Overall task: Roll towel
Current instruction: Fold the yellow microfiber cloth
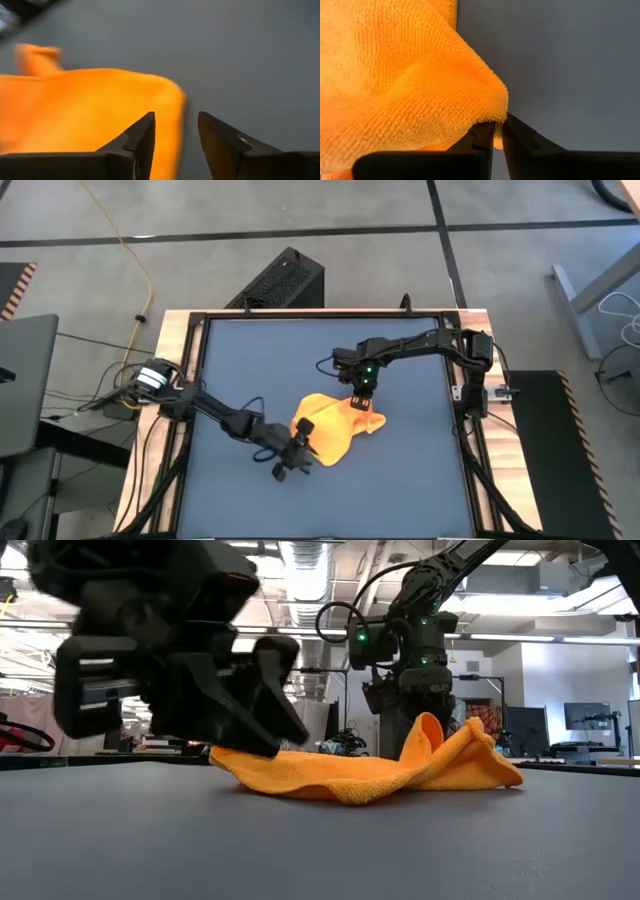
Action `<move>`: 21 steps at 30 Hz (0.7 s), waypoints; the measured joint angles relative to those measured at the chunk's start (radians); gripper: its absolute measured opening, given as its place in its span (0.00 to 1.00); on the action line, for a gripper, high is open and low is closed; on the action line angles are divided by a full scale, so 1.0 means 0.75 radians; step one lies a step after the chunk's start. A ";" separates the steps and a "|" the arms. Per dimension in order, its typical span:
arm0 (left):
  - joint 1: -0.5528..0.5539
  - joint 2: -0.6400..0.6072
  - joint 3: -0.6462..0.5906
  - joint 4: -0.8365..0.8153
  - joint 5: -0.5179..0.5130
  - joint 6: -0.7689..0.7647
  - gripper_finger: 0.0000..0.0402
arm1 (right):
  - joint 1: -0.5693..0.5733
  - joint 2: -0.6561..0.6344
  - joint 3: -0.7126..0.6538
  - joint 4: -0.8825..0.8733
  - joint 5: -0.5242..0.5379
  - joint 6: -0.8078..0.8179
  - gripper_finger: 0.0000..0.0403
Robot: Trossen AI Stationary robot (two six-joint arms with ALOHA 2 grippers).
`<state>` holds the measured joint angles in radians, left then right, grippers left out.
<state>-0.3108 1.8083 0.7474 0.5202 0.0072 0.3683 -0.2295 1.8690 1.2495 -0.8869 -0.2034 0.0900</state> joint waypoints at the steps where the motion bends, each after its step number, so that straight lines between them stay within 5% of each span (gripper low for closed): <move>1: 0.016 0.006 0.032 -0.054 0.041 -0.008 0.36 | 0.000 0.000 0.000 0.001 -0.006 0.005 0.16; 12: 0.140 0.211 0.199 -0.137 0.417 -0.029 0.34 | 0.009 0.000 0.031 -0.177 -0.012 0.091 0.16; 17: 0.164 0.249 0.242 -0.140 0.420 -0.065 0.32 | 0.044 0.000 0.098 -0.299 -0.012 0.107 0.16; 21: 0.165 0.250 0.243 -0.141 0.394 -0.064 0.18 | 0.087 -0.064 0.126 -0.360 -0.009 0.119 0.16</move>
<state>-0.1874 1.9957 0.9295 0.4141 0.3024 0.3202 -0.1640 1.8214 1.3441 -1.1571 -0.2100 0.1791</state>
